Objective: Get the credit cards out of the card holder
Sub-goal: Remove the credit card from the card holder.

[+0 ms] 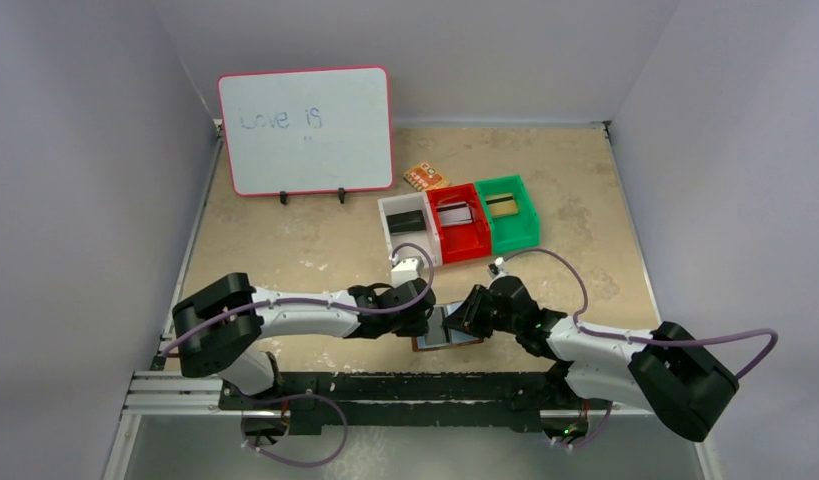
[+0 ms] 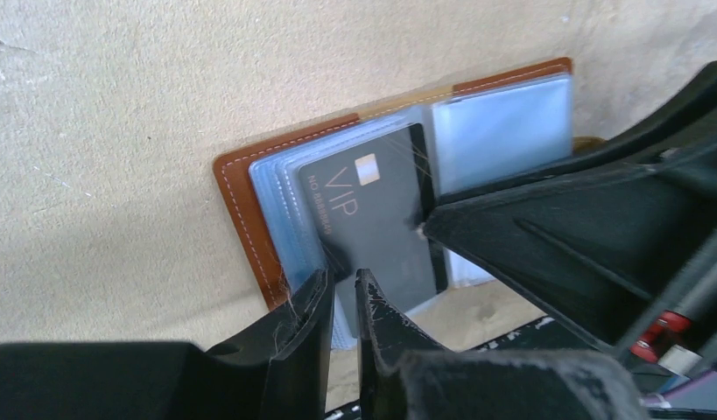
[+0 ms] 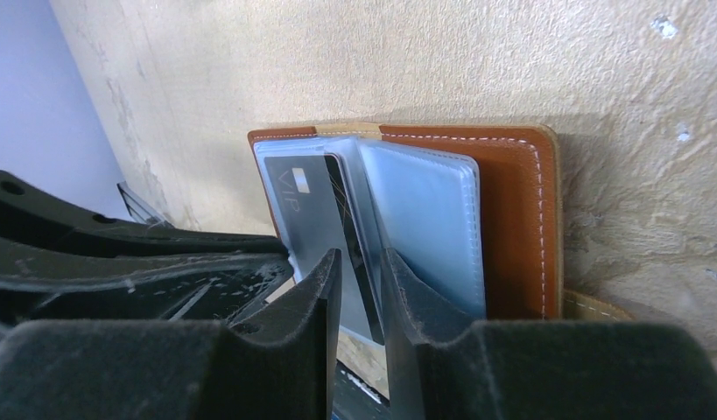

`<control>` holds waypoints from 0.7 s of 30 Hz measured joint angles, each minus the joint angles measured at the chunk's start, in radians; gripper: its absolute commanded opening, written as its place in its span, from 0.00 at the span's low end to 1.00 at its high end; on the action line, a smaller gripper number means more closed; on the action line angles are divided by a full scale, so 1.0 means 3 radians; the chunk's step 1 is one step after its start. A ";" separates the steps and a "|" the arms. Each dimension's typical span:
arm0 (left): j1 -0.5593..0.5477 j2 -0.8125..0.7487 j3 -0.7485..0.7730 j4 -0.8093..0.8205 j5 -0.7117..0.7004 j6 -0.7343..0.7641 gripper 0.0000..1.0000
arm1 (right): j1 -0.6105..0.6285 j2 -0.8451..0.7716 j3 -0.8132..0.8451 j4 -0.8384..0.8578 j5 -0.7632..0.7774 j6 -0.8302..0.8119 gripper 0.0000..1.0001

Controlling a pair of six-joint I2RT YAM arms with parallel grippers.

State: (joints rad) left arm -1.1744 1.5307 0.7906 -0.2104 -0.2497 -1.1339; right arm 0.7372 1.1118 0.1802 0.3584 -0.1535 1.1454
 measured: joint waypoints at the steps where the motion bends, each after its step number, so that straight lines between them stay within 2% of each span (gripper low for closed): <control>1: -0.0001 0.0032 -0.0004 0.0001 0.0000 -0.0001 0.14 | -0.0001 0.0001 0.0000 0.0000 0.0000 0.0000 0.25; 11: -0.0029 0.0123 -0.0004 0.0051 -0.0039 -0.0023 0.12 | -0.0015 -0.0004 0.0000 0.0006 0.0000 -0.0001 0.25; 20: -0.0072 0.0178 0.0048 0.0009 -0.0116 -0.0023 0.07 | -0.0041 -0.0005 -0.0019 0.0048 0.0014 -0.0038 0.00; 21: -0.0079 0.0184 0.0060 -0.0008 -0.0131 -0.0023 0.07 | -0.0042 -0.0006 -0.0022 0.0048 0.0017 -0.0038 0.00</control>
State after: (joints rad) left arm -1.1980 1.5860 0.8085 -0.2127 -0.2890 -1.1408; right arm 0.7246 1.1099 0.1738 0.3729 -0.1486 1.1339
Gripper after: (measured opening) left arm 0.084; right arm 0.054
